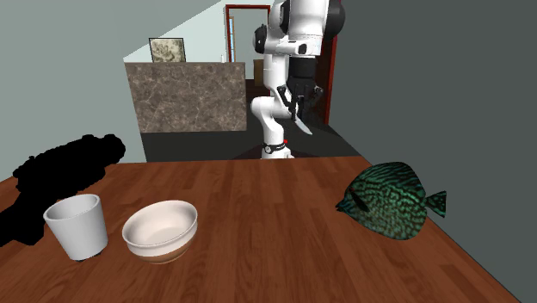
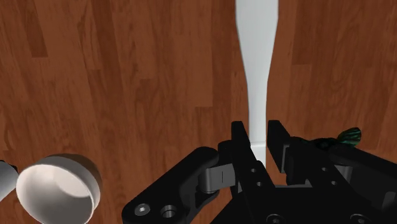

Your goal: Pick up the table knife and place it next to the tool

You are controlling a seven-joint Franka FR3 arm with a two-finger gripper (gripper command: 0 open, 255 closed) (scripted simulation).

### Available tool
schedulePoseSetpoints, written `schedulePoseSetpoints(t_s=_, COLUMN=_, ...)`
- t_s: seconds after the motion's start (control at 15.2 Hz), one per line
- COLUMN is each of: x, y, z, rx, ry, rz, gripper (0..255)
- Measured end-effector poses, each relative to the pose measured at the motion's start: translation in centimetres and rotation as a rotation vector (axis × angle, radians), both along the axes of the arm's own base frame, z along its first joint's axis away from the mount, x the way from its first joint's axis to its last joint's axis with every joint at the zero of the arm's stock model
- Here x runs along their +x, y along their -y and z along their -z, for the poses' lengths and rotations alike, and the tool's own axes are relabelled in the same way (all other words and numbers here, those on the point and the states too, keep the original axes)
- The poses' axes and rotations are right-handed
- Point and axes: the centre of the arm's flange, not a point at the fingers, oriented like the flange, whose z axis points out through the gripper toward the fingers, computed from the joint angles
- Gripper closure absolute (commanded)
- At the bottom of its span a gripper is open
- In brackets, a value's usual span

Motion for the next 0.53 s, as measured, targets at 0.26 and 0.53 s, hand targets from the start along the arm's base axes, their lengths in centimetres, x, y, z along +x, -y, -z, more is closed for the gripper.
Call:
schedulePoseSetpoints(t_s=0.26, x=2.2, y=4.5, z=0.1, rx=-0.001, ry=0.0, rz=0.001, gripper=255)
schedulePoseSetpoints(t_s=0.53, x=4.6, y=8.9, z=0.3, rx=-0.001, ry=-0.001, rz=0.001, gripper=255)
